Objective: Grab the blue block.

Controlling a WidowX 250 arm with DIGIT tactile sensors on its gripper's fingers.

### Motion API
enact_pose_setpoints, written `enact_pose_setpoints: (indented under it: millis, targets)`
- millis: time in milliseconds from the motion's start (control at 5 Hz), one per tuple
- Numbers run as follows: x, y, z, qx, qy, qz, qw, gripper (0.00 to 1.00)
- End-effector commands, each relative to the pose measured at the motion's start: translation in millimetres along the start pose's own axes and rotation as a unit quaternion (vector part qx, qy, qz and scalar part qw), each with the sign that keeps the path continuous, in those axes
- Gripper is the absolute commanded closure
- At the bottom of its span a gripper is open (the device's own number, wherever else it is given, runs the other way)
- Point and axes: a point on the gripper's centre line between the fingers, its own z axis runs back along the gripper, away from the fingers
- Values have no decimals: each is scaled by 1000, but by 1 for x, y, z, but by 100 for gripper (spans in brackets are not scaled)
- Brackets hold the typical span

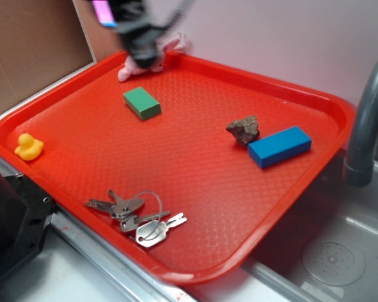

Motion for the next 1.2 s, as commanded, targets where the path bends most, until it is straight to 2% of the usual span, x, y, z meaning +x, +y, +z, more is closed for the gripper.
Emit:
enact_pose_setpoints:
  millis: [0,200,400,1000]
  targets:
    - [62,-28,-12,-31,-108,-81,990,0]
    - [84,-19,-47,-36,-111,-83,990,0]
    - [100,-19,-74,-52,-102,-83,990,0]
    - [100,-19,-74,-52,-102,-83,990,0]
